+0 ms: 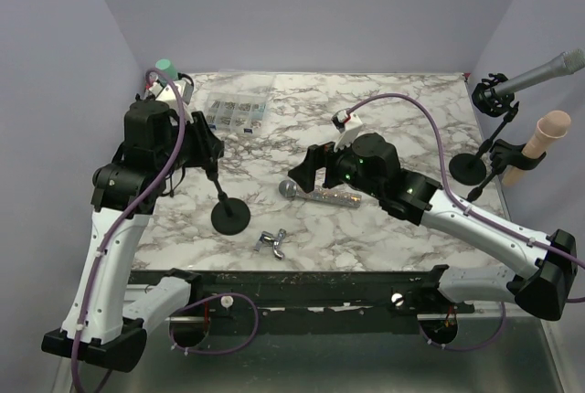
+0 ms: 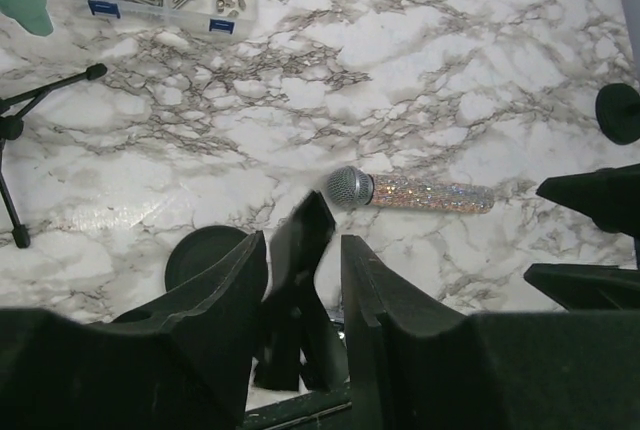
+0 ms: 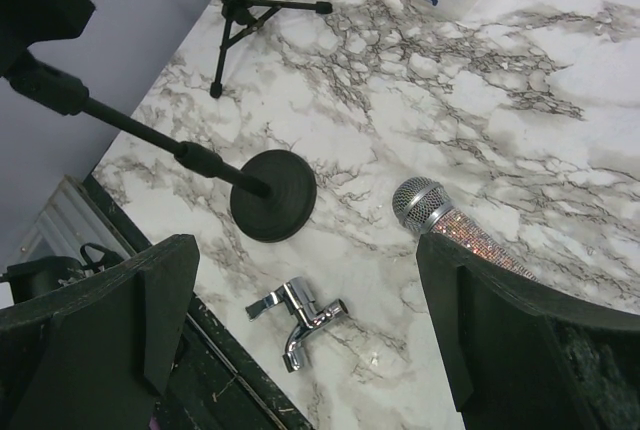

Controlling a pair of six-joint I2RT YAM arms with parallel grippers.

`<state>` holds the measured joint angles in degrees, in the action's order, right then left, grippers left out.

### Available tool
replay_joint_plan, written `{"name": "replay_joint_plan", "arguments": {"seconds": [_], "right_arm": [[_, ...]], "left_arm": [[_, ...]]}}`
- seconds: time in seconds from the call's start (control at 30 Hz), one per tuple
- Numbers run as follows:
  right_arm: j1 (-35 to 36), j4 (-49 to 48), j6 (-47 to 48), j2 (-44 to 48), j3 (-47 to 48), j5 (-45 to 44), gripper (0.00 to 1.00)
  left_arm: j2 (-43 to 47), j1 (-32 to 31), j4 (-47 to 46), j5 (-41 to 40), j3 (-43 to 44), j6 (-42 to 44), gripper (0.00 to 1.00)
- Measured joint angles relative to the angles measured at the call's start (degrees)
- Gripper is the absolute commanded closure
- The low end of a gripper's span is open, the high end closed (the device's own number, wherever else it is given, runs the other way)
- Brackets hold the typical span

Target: Remove the microphone from the stand

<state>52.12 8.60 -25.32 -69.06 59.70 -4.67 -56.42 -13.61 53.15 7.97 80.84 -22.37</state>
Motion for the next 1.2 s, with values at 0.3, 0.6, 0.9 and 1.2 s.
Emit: {"name": "replay_joint_plan", "arguments": {"seconds": [0.3, 0.6, 0.9, 1.2], "right_arm": [[0.00, -0.15, -0.04, -0.04, -0.20, -0.02, 0.00], [0.00, -1.29, -0.11, -0.59, -0.55, 0.02, 0.00], [0.00, -1.38, -0.11, -0.70, -0.74, 0.02, 0.00], [0.00, -1.68, -0.15, -1.88, -0.96, 0.07, 0.00]], "left_arm": [[1.77, 0.26, -6.21, -0.44, -7.74, 1.60, 0.73], [4.66, 0.28, -15.21, -2.75, -14.60, 1.03, 0.75], [7.02, 0.33, -24.98, -3.56, -22.14, -4.33, 0.76], [10.27, 0.37, -33.33, -4.72, -28.48, -10.12, 0.76]]}}
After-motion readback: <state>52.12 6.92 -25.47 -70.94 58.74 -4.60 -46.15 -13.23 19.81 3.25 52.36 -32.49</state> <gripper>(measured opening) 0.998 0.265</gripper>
